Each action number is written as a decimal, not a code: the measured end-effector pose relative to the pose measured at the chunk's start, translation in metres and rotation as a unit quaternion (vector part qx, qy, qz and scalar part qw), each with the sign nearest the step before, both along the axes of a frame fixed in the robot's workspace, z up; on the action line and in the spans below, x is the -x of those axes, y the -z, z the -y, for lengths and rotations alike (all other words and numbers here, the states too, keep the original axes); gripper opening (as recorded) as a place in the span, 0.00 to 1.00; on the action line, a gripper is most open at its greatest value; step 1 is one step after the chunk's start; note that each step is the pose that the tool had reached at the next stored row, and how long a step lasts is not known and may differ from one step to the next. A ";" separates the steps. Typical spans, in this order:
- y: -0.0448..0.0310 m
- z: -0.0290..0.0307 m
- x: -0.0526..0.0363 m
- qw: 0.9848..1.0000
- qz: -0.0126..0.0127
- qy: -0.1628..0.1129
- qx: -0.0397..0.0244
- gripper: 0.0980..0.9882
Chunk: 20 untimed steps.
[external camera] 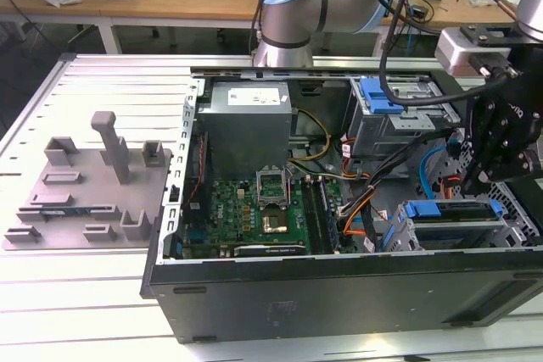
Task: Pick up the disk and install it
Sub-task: 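Insert the first disk wire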
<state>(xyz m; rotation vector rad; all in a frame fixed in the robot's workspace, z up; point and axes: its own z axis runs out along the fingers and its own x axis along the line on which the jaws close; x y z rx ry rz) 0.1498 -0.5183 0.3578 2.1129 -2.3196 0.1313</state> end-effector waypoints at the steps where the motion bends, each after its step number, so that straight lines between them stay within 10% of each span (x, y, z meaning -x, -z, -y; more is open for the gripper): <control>1: 0.0001 0.0012 -0.0003 1.000 0.000 0.000 -0.004 0.08; 15: 0.0003 0.0043 -0.0060 1.000 -0.002 0.003 -0.012 0.08; 17: 0.0014 0.0063 -0.0114 1.000 -0.013 0.016 -0.012 0.08; 20: 0.0014 0.0080 -0.0116 1.000 -0.014 -0.005 -0.011 0.08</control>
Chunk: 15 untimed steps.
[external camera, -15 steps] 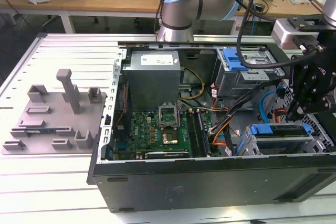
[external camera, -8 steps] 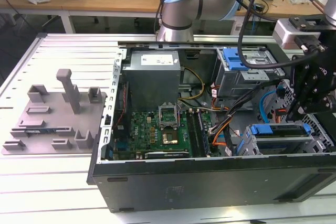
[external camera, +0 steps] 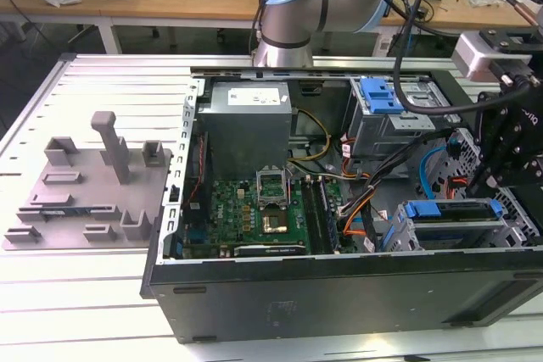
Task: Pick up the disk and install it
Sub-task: 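Insert the first disk wire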
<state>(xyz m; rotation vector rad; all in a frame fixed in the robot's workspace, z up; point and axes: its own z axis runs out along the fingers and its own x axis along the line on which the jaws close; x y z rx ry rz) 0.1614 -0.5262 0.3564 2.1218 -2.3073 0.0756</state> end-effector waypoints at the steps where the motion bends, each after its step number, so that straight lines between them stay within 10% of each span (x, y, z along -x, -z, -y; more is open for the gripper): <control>1: 0.0000 0.0000 0.0000 1.000 0.000 0.000 0.000 0.08; 15: 0.0001 0.0000 0.0006 1.000 0.000 0.004 0.001 0.08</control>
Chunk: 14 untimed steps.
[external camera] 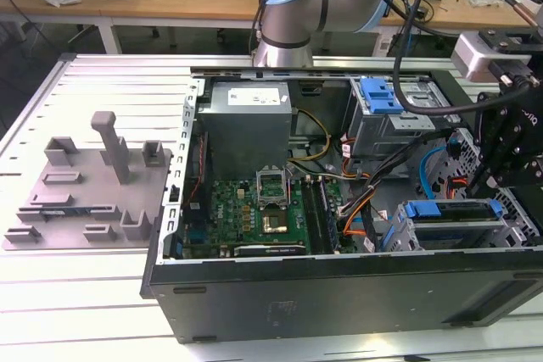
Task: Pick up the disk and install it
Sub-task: 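Insert the first disk wire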
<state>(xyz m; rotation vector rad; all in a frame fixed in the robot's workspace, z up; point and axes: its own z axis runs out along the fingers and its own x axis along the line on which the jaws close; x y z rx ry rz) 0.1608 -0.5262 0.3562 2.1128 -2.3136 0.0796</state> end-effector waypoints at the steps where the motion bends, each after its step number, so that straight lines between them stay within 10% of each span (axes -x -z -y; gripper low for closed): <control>1: 0.0000 0.0000 0.0000 1.000 0.001 -0.001 0.000 0.08; 14: 0.0017 0.0000 0.0001 1.000 0.001 -0.004 0.000 0.08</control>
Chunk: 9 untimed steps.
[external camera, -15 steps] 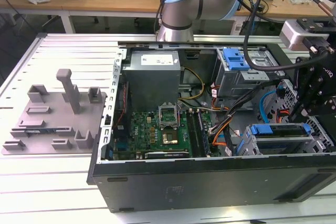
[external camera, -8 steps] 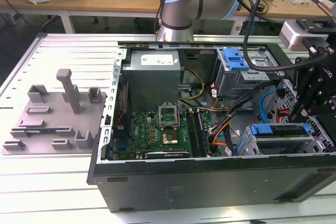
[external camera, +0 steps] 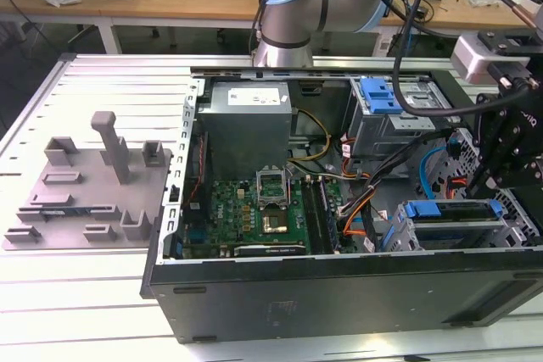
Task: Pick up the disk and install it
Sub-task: 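Insert the first disk wire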
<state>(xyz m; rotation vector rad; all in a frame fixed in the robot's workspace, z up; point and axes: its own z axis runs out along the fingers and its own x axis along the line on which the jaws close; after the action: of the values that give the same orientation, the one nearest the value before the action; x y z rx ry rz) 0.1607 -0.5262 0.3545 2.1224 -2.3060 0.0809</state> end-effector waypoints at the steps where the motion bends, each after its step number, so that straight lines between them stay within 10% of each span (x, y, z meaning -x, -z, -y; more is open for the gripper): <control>1: 0.0001 0.0000 0.0000 1.000 0.000 -0.001 0.000 0.08; 9: 0.0020 0.0000 0.0000 1.000 0.000 -0.008 0.000 0.08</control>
<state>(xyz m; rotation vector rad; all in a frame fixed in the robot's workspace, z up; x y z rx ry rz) 0.1607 -0.5262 0.3526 2.1404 -2.2899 0.0810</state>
